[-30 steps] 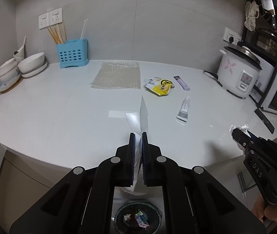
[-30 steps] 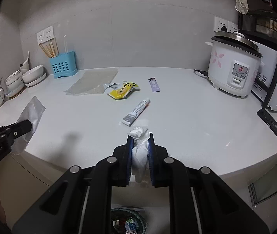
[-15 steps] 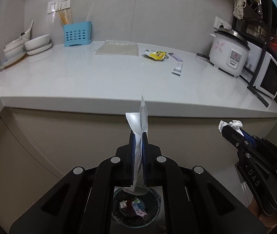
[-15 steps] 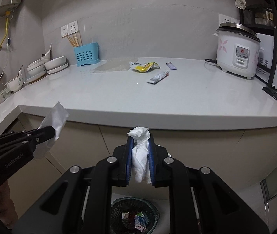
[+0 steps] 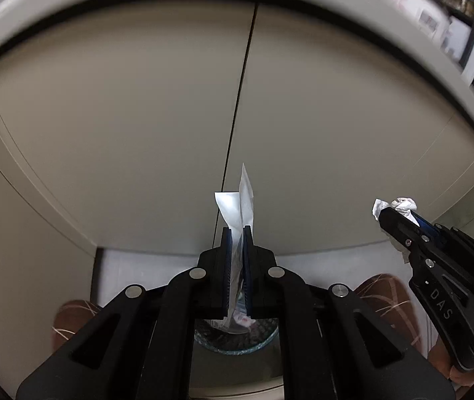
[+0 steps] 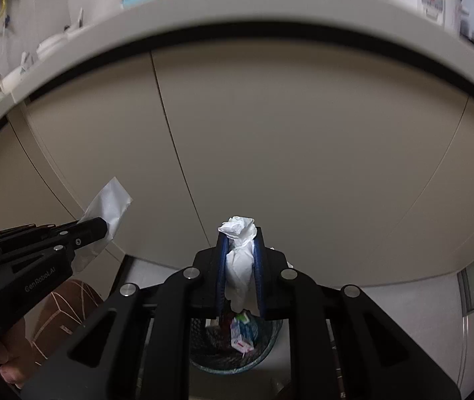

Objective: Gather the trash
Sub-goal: 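Carry the tissue and plastic bag down over the wastebasket with both tools, then open the left tool dropping the plastic bag while the right tool drops the tissue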

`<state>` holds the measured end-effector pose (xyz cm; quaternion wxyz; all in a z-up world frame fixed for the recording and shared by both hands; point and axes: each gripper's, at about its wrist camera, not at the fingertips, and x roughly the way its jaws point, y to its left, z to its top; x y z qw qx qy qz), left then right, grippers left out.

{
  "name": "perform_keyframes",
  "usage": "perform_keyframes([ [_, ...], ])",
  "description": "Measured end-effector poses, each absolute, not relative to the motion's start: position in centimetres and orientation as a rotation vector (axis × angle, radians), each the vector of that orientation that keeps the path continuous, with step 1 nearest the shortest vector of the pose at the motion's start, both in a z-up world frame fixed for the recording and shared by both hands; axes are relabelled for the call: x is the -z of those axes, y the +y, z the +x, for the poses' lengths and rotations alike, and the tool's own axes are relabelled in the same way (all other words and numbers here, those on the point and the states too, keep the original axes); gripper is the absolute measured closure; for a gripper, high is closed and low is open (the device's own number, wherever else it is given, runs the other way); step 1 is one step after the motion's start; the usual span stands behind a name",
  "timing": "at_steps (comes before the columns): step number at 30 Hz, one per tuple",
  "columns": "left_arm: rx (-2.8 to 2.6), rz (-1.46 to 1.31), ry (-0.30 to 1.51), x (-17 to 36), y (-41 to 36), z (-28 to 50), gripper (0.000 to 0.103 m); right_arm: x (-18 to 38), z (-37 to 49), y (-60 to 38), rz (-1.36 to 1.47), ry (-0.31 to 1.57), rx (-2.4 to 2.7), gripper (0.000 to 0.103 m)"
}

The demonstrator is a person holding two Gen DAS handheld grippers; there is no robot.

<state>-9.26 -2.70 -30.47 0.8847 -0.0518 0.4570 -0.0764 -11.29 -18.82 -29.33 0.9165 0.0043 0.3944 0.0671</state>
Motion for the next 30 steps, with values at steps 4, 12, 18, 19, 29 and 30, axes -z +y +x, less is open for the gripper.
perform_keyframes([
  [4, 0.166, -0.132, 1.009, 35.5, -2.8, -8.1, 0.097, 34.6, -9.9, -18.7, 0.011, 0.895, -0.132, 0.09],
  [12, 0.18, -0.154, 1.114, 45.4, -3.6, -5.6, 0.097, 44.6, -7.0, -18.7, 0.012, 1.078, -0.109, 0.09],
  [18, 0.2, -0.115, 1.247, 52.7, -4.2, -4.2, 0.097, 49.6, -5.2, -19.3, 0.021, 1.196, -0.083, 0.09],
  [19, 0.199, -0.11, 1.269, 53.6, -4.4, -4.0, 0.097, 50.2, -4.9, -19.3, 0.028, 1.214, -0.082, 0.09],
  [29, 0.239, -0.085, 1.368, 57.3, -5.0, -3.6, 0.089, 53.8, -3.5, -18.3, 0.023, 1.307, -0.091, 0.09],
  [30, 0.237, -0.086, 1.368, 57.4, -5.1, -3.6, 0.086, 53.8, -3.4, -18.5, 0.028, 1.312, -0.093, 0.09],
])
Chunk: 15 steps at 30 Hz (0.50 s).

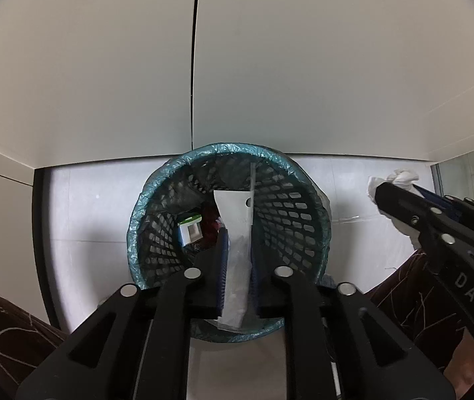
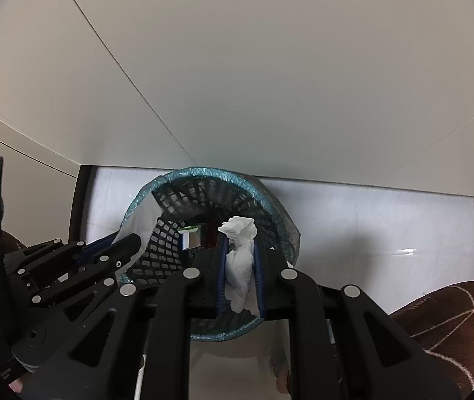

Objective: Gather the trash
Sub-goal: 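Open the left tool dropping the plastic bag while the right tool drops the tissue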

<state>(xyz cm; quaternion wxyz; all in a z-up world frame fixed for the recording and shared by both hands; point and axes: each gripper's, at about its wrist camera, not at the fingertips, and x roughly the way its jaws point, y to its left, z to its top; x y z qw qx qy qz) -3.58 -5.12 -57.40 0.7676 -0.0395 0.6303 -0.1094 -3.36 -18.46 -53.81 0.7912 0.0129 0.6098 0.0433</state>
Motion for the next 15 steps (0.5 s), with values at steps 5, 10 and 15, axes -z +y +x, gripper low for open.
perform_keyframes([
  [5, 0.205, -0.1, 1.375, 57.3, -4.8, -3.4, 0.08, 54.4, -3.3, -18.2, 0.038, 1.333, -0.112, 0.09],
  [10, 0.167, -0.111, 1.366, 56.7, -3.9, -3.4, 0.061, 55.9, -2.6, -17.7, 0.044, 1.364, -0.145, 0.09],
  [15, 0.139, -0.118, 1.362, 56.1, -3.2, -3.4, 0.046, 56.8, -2.1, -17.6, 0.076, 1.398, -0.17, 0.089],
])
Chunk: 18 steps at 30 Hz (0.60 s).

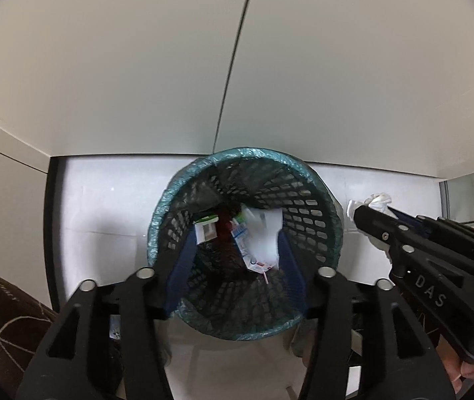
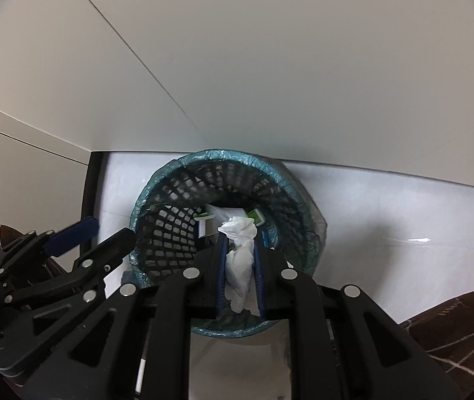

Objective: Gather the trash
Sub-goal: 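Open the left tool dropping the plastic bag while the right tool drops the tissue, then raise both open tools back up to the counter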

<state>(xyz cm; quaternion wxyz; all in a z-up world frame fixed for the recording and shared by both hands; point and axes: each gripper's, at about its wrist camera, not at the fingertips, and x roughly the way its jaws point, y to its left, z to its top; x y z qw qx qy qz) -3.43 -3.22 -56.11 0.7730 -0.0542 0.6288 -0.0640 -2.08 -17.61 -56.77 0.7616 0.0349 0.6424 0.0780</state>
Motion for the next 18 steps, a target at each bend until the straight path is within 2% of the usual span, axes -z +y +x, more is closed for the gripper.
perform_keyframes([
  [6, 0.078, -0.117, 1.342, 55.6, -2.3, -3.4, 0.025, 57.7, -2.0, -16.3, 0.073, 1.418, -0.216, 0.089],
  [11, 0.033, -0.11, 1.33, 55.3, -1.6, -3.4, 0.014, 57.8, -2.1, -15.6, 0.076, 1.431, -0.249, 0.086],
  [13, 0.016, -0.113, 1.326, 55.1, -1.3, -3.3, 0.012, 57.6, -2.2, -15.6, 0.082, 1.427, -0.253, 0.083],
  [15, -0.001, -0.111, 1.326, 55.1, -0.9, -3.3, 0.011, 57.4, -2.2, -15.8, 0.096, 1.424, -0.249, 0.069],
  [18, -0.027, -0.116, 1.331, 55.1, -0.3, -3.2, 0.008, 57.0, -2.1, -16.1, 0.127, 1.418, -0.248, 0.06],
])
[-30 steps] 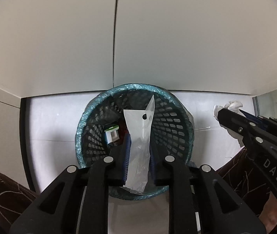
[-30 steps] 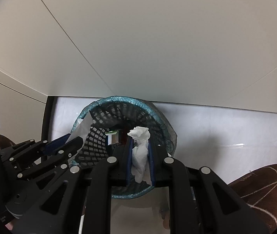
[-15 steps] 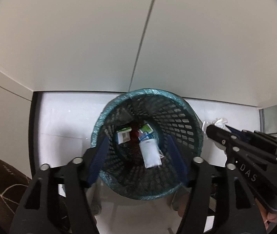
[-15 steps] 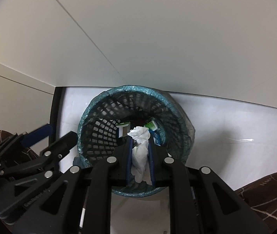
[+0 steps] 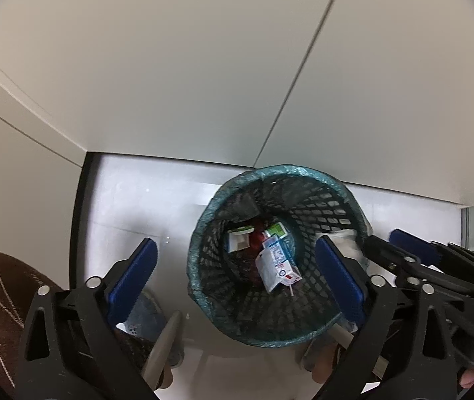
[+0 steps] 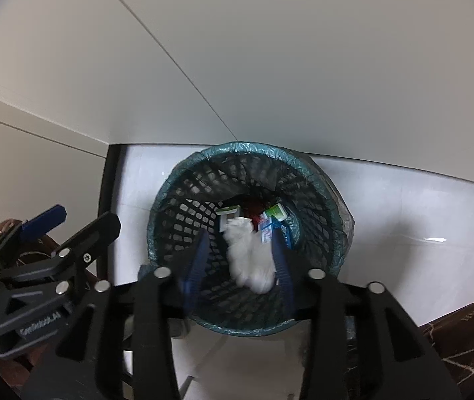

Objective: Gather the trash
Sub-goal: 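Raise both open tools back up to the counter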

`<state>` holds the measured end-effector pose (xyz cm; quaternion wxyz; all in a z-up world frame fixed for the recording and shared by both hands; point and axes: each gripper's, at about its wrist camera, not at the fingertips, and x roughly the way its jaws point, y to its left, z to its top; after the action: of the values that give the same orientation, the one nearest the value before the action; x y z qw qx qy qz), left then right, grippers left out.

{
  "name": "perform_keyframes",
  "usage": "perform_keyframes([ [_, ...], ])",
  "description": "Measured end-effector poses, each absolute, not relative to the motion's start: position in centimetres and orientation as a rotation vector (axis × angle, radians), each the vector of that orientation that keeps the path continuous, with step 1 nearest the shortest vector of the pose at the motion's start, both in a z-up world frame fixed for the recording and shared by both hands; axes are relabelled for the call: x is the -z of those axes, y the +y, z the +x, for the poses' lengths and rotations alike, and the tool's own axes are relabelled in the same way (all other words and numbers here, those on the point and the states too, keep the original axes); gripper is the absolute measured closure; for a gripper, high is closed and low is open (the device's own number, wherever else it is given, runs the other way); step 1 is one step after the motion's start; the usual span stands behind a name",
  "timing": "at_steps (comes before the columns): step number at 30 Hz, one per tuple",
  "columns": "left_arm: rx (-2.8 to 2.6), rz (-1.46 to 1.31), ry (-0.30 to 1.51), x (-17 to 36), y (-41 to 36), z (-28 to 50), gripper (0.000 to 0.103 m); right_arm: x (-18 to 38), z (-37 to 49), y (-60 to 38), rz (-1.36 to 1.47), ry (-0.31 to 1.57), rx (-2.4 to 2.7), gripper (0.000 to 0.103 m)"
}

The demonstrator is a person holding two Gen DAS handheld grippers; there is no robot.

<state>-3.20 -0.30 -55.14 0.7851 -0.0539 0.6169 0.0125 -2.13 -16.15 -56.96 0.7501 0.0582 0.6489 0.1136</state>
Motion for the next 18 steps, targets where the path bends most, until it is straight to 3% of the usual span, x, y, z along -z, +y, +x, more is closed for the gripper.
perform_keyframes([
  [7, -0.051, -0.117, 1.308, 54.3, 0.4, -3.2, 0.006, 55.6, -2.4, -16.6, 0.121, 1.377, -0.202, 0.041],
  [9, -0.056, -0.11, 1.294, 53.6, 0.5, -3.2, 0.006, 54.9, -2.6, -16.9, 0.115, 1.355, -0.174, 0.026],
  [12, -0.045, -0.119, 1.27, 52.3, 0.7, -3.3, 0.006, 53.0, -2.9, -17.6, 0.106, 1.295, -0.13, 0.016],
  [18, -0.021, -0.128, 1.216, 48.6, 1.1, -3.5, 0.006, 48.0, -3.9, -18.9, 0.086, 1.176, -0.071, 0.011],
])
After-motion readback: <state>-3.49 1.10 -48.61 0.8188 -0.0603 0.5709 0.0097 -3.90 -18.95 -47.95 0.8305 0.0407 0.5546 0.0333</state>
